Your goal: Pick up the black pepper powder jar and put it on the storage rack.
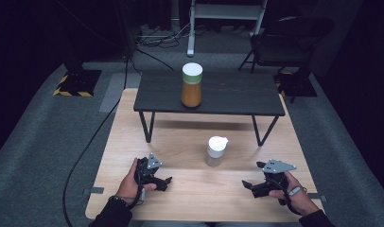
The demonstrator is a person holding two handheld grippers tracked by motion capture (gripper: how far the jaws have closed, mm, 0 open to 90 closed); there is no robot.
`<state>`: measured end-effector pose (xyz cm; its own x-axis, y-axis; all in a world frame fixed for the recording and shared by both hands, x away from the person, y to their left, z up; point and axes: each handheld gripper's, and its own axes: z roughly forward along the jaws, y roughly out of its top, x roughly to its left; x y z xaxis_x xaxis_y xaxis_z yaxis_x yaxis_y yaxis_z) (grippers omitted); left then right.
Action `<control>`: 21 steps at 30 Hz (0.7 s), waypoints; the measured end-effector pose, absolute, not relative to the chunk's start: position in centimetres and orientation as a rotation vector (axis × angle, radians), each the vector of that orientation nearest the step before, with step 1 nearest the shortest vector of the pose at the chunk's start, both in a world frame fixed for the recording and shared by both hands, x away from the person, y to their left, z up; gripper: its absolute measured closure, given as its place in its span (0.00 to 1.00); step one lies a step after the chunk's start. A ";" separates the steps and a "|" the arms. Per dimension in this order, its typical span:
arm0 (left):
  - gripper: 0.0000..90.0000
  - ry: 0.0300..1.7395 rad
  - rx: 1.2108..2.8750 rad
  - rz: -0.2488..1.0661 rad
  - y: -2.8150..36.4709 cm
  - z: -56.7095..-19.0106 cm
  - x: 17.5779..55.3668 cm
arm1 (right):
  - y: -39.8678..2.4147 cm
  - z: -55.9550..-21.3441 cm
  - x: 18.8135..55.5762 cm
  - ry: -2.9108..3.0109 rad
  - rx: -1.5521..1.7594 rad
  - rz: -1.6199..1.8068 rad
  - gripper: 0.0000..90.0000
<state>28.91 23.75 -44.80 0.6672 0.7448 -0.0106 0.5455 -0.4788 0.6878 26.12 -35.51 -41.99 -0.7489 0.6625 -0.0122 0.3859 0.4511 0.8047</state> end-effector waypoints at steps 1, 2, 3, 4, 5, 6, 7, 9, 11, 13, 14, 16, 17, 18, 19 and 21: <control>0.00 0.991 2.205 0.382 23.8 -44.8 28.9 | -35.4 -41.9 26.1 2.379 0.884 1.200 0.02; 0.00 0.991 2.205 0.381 23.8 -44.8 28.9 | -35.2 -41.9 26.0 2.375 0.880 1.204 0.02; 0.00 0.991 2.205 0.382 23.8 -44.8 28.9 | -35.1 -41.8 26.0 2.371 0.879 1.206 0.02; 0.00 0.991 2.205 0.381 23.8 -44.8 28.9 | -35.0 -41.8 25.9 2.367 0.874 1.211 0.02; 0.00 0.991 2.205 0.382 23.8 -44.8 28.9 | -34.9 -41.7 25.9 2.366 0.872 1.215 0.02; 0.00 0.991 2.205 0.382 23.8 -44.8 28.9 | -34.8 -41.6 25.9 2.364 0.867 1.220 0.02; 0.00 0.991 2.205 0.382 23.8 -44.8 28.9 | -34.7 -41.6 25.9 2.360 0.863 1.227 0.02; 0.00 0.991 2.205 0.382 23.8 -44.8 28.9 | -34.5 -41.5 25.9 2.350 0.861 1.236 0.02; 0.00 0.991 2.205 0.382 23.8 -44.8 28.9 | -34.2 -41.5 25.9 2.344 0.863 1.236 0.02; 0.00 0.991 2.205 0.382 23.7 -44.8 28.9 | -33.9 -41.5 26.0 2.341 0.870 1.236 0.02; 0.00 0.991 2.205 0.382 23.8 -44.8 28.9 | -33.8 -41.5 26.0 2.340 0.872 1.237 0.02; 0.00 0.991 2.205 0.382 23.8 -44.8 28.9 | -33.6 -41.5 26.2 2.339 0.872 1.241 0.02; 0.00 0.991 2.205 0.382 23.8 -44.8 28.9 | -33.5 -41.5 26.2 2.339 0.871 1.244 0.02; 0.00 0.991 2.205 0.382 23.8 -44.8 28.9 | -33.4 -41.5 26.3 2.337 0.871 1.248 0.02; 0.00 0.991 2.205 0.382 23.8 -44.8 28.9 | -33.4 -41.5 26.4 2.338 0.868 1.254 0.02; 0.00 0.991 2.204 0.382 23.8 -44.8 28.9 | -33.2 -41.6 26.6 2.334 0.857 1.270 0.02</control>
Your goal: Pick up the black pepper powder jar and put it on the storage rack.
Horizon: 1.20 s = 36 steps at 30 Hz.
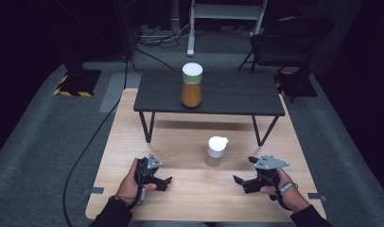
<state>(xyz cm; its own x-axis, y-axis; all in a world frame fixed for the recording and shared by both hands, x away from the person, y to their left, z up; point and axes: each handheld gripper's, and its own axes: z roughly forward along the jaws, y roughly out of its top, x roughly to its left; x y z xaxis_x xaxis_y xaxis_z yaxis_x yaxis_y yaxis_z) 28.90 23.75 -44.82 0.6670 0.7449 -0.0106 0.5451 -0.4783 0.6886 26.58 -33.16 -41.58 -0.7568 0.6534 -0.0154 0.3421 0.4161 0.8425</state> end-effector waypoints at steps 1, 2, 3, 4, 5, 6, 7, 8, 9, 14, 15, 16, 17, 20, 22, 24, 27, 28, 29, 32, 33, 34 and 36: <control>0.00 0.991 2.205 0.382 23.8 -44.8 28.9 | -33.0 -41.5 26.7 2.334 0.855 1.271 0.02; 0.00 0.991 2.205 0.382 23.8 -44.8 28.9 | -32.8 -41.5 26.8 2.334 0.854 1.271 0.02; 0.00 0.991 2.205 0.382 23.8 -44.8 28.9 | -32.6 -41.5 26.9 2.334 0.854 1.272 0.02; 0.00 0.991 2.205 0.382 23.8 -44.8 28.9 | -32.5 -41.5 27.0 2.334 0.850 1.275 0.02; 0.00 0.991 2.205 0.382 23.8 -44.8 28.9 | -32.3 -41.5 27.2 2.336 0.847 1.276 0.02; 0.00 0.991 2.204 0.382 23.8 -44.8 28.9 | -32.1 -41.4 27.3 2.336 0.847 1.274 0.02; 0.00 0.991 2.204 0.382 23.8 -44.8 28.9 | -31.9 -41.4 27.4 2.338 0.844 1.275 0.02; 0.00 0.991 2.204 0.382 23.8 -44.8 28.9 | -31.8 -41.4 27.5 2.339 0.841 1.281 0.02; 0.00 0.991 2.205 0.382 23.8 -44.8 28.9 | -31.7 -41.4 27.7 2.343 0.839 1.291 0.02; 0.00 0.991 2.205 0.382 23.8 -44.8 28.9 | -31.0 -41.4 28.3 2.352 0.837 1.295 0.02; 0.00 0.991 2.205 0.382 23.8 -44.8 28.9 | -30.9 -41.4 28.4 2.353 0.839 1.297 0.02; 0.00 0.991 2.205 0.382 23.8 -44.8 28.9 | -30.7 -41.4 28.5 2.354 0.836 1.299 0.02; 0.00 0.991 2.205 0.382 23.8 -44.8 28.9 | -30.6 -41.4 28.6 2.354 0.833 1.299 0.02; 0.00 0.990 2.205 0.382 23.8 -44.8 28.9 | -30.1 -41.5 29.0 2.353 0.832 1.301 0.02; 0.00 0.991 2.205 0.382 23.8 -44.8 28.9 | -29.8 -41.5 29.2 2.357 0.832 1.299 0.02; 0.00 0.991 2.204 0.382 23.8 -44.8 28.9 | -29.6 -41.6 29.3 2.357 0.835 1.297 0.02; 0.00 0.991 2.204 0.382 23.8 -44.8 28.9 | -29.3 -41.7 29.6 2.359 0.836 1.297 0.02; 0.00 0.991 2.204 0.382 23.8 -44.8 28.9 | -29.1 -41.7 29.7 2.360 0.832 1.294 0.02; 0.00 0.991 2.204 0.382 23.8 -44.8 28.9 | -29.0 -41.8 29.8 2.360 0.830 1.291 0.03; 0.00 0.991 2.204 0.382 23.8 -44.8 28.9 | -28.5 -42.0 29.9 2.354 0.832 1.282 0.03; 0.00 0.991 2.205 0.382 23.8 -44.8 28.9 | -28.3 -42.2 29.9 2.350 0.835 1.281 0.03; 0.00 0.991 2.205 0.382 23.8 -44.8 28.9 | -28.2 -42.3 30.0 2.348 0.838 1.281 0.03; 0.00 0.990 2.205 0.382 23.8 -44.8 28.9 | -27.9 -42.4 30.2 2.349 0.845 1.283 0.03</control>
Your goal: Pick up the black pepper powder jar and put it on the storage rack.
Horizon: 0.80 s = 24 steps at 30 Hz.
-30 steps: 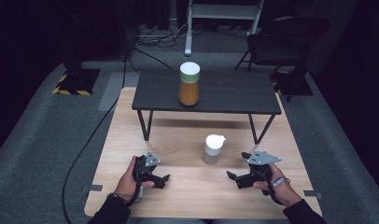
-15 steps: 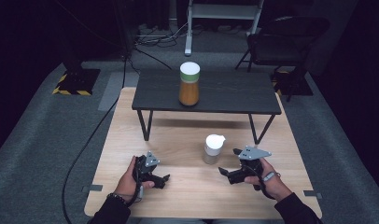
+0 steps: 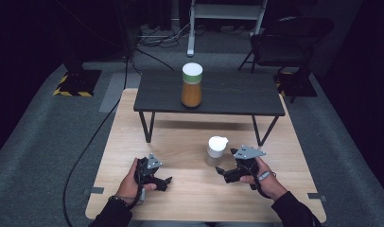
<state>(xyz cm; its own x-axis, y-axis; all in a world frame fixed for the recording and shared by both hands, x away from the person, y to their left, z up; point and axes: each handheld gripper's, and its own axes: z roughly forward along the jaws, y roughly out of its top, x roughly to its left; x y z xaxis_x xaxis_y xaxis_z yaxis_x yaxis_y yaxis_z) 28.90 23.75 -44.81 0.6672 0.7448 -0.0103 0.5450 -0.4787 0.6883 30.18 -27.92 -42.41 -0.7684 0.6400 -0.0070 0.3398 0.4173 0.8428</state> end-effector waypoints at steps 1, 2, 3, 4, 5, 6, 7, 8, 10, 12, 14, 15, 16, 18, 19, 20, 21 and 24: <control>0.00 0.990 2.206 0.382 23.8 -44.8 28.9 | -27.8 -42.5 30.3 2.350 0.844 1.285 0.03; 0.00 0.990 2.206 0.382 23.8 -44.8 28.9 | -27.7 -42.5 30.3 2.354 0.846 1.284 0.03; 0.00 0.990 2.206 0.382 23.8 -44.8 28.9 | -27.5 -42.6 30.4 2.354 0.846 1.283 0.03; 0.00 0.990 2.206 0.382 23.8 -44.8 28.9 | -27.4 -42.7 30.4 2.354 0.844 1.282 0.03; 0.00 0.990 2.206 0.382 23.8 -44.8 28.9 | -27.3 -42.8 30.5 2.354 0.850 1.283 0.03; 0.00 0.990 2.205 0.382 23.8 -44.8 28.9 | -27.2 -42.9 30.6 2.354 0.850 1.283 0.03; 0.00 0.990 2.206 0.382 23.8 -44.8 28.9 | -27.0 -43.0 30.6 2.354 0.855 1.284 0.03; 0.00 0.990 2.206 0.382 23.8 -44.8 28.9 | -26.9 -43.1 30.7 2.353 0.863 1.288 0.04; 0.00 0.990 2.205 0.382 23.8 -44.8 28.9 | -26.7 -43.2 30.7 2.344 0.869 1.299 0.04; 0.00 0.990 2.206 0.382 23.8 -44.8 28.9 | -26.5 -43.3 30.7 2.340 0.868 1.311 0.04; 0.00 0.990 2.206 0.382 23.8 -44.8 28.9 | -26.2 -43.4 30.7 2.329 0.872 1.317 0.04; 0.00 0.990 2.206 0.382 23.8 -44.8 28.9 | -26.1 -43.4 30.7 2.323 0.879 1.320 0.05; 0.00 0.990 2.206 0.382 23.8 -44.8 28.9 | -26.0 -43.5 30.7 2.316 0.882 1.324 0.05; 0.00 0.990 2.206 0.382 23.8 -44.8 28.9 | -25.7 -43.7 30.6 2.301 0.896 1.337 0.05; 0.00 0.990 2.206 0.382 23.8 -44.8 28.9 | -25.6 -43.8 30.6 2.289 0.902 1.342 0.05; 0.00 0.990 2.206 0.382 23.8 -44.8 28.9 | -25.4 -43.8 30.6 2.280 0.908 1.343 0.06; 0.00 0.990 2.205 0.382 23.8 -44.8 28.9 | -25.3 -43.9 30.5 2.265 0.915 1.349 0.07; 0.00 0.990 2.206 0.382 23.8 -44.8 28.9 | -24.7 -44.0 30.6 2.234 0.959 1.361 0.09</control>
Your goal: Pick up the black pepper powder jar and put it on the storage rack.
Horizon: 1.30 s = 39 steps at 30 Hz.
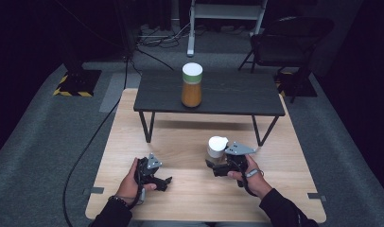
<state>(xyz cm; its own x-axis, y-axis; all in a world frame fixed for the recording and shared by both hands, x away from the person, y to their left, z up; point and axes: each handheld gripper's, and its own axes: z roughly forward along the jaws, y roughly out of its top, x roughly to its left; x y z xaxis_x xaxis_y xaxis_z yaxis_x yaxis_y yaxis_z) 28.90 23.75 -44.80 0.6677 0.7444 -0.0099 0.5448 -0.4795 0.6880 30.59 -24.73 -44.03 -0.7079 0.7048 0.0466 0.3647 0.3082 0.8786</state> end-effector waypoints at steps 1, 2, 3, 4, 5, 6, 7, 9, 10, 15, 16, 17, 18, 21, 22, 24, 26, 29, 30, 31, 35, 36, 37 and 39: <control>0.00 0.990 2.205 0.382 23.8 -44.8 28.9 | -24.6 -44.1 30.6 2.226 0.966 1.364 0.09; 0.00 0.990 2.206 0.382 23.8 -44.8 28.9 | -24.3 -44.2 30.7 2.217 0.977 1.364 0.10; 0.00 0.990 2.206 0.382 23.8 -44.8 28.9 | -24.1 -44.2 30.7 2.208 0.990 1.362 0.11; 0.00 0.991 2.206 0.382 23.7 -44.8 28.9 | -23.9 -44.3 30.7 2.201 0.996 1.361 0.12; 0.00 0.990 2.206 0.382 23.8 -44.8 28.9 | -23.7 -44.4 30.7 2.189 1.005 1.360 0.15; 0.00 0.990 2.205 0.382 23.8 -44.8 28.9 | -23.5 -44.5 30.6 2.174 1.018 1.358 0.18; 0.00 0.990 2.206 0.382 23.8 -44.8 28.9 | -23.3 -44.7 30.5 2.152 1.037 1.357 0.24; 0.00 0.990 2.205 0.382 23.8 -44.8 28.9 | -23.0 -44.9 30.3 2.116 1.064 1.356 0.32; 0.00 0.990 2.205 0.382 23.8 -44.8 28.9 | -23.1 -44.9 30.4 2.111 1.070 1.364 0.32; 0.00 0.990 2.205 0.382 23.8 -44.8 28.9 | -23.0 -45.1 30.3 2.103 1.053 1.363 0.32; 0.00 0.990 2.205 0.382 23.8 -44.8 28.9 | -23.1 -45.1 30.3 2.105 1.053 1.365 0.32; 0.00 0.990 2.205 0.382 23.8 -44.8 28.9 | -23.1 -45.1 30.3 2.105 1.055 1.365 0.33; 0.00 0.990 2.205 0.382 23.8 -44.8 28.9 | -23.1 -45.1 30.3 2.106 1.052 1.364 0.33; 0.00 0.990 2.206 0.382 23.8 -44.8 28.9 | -23.1 -44.8 30.3 2.117 1.042 1.355 0.33; 0.00 0.990 2.205 0.382 23.8 -44.8 28.9 | -23.1 -44.7 30.3 2.119 1.040 1.357 0.33; 0.00 0.990 2.205 0.382 23.8 -44.8 28.9 | -23.1 -44.7 30.2 2.119 1.027 1.361 0.33; 0.00 0.990 2.205 0.382 23.8 -44.8 28.9 | -23.1 -44.6 30.0 2.116 1.023 1.365 0.33; 0.00 0.990 2.205 0.382 23.8 -44.8 28.9 | -23.2 -44.3 29.8 2.104 1.020 1.368 0.33; 0.00 0.990 2.206 0.382 23.8 -44.8 28.9 | -23.3 -44.2 29.8 2.100 1.023 1.370 0.33; 0.00 0.990 2.205 0.382 23.8 -44.8 28.9 | -23.4 -44.0 29.7 2.097 1.025 1.370 0.33; 0.00 0.990 2.205 0.382 23.8 -44.8 28.9 | -23.8 -43.5 29.4 2.081 1.030 1.378 0.33; 0.00 0.990 2.205 0.382 23.8 -44.8 28.9 | -23.9 -43.3 29.4 2.083 1.030 1.378 0.33; 0.00 0.990 2.205 0.382 23.8 -44.8 28.9 | -24.1 -43.1 29.3 2.082 1.029 1.380 0.33; 0.00 0.991 2.205 0.382 23.8 -44.8 28.9 | -24.3 -42.8 29.1 2.075 1.031 1.380 0.33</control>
<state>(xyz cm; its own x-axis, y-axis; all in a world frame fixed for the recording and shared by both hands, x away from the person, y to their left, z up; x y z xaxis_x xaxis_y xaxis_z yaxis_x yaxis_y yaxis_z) 28.90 23.75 -44.81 0.6672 0.7448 -0.0107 0.5451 -0.4784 0.6885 29.10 -24.27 -42.78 -0.6248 0.7797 0.0416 0.3398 0.2236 0.9136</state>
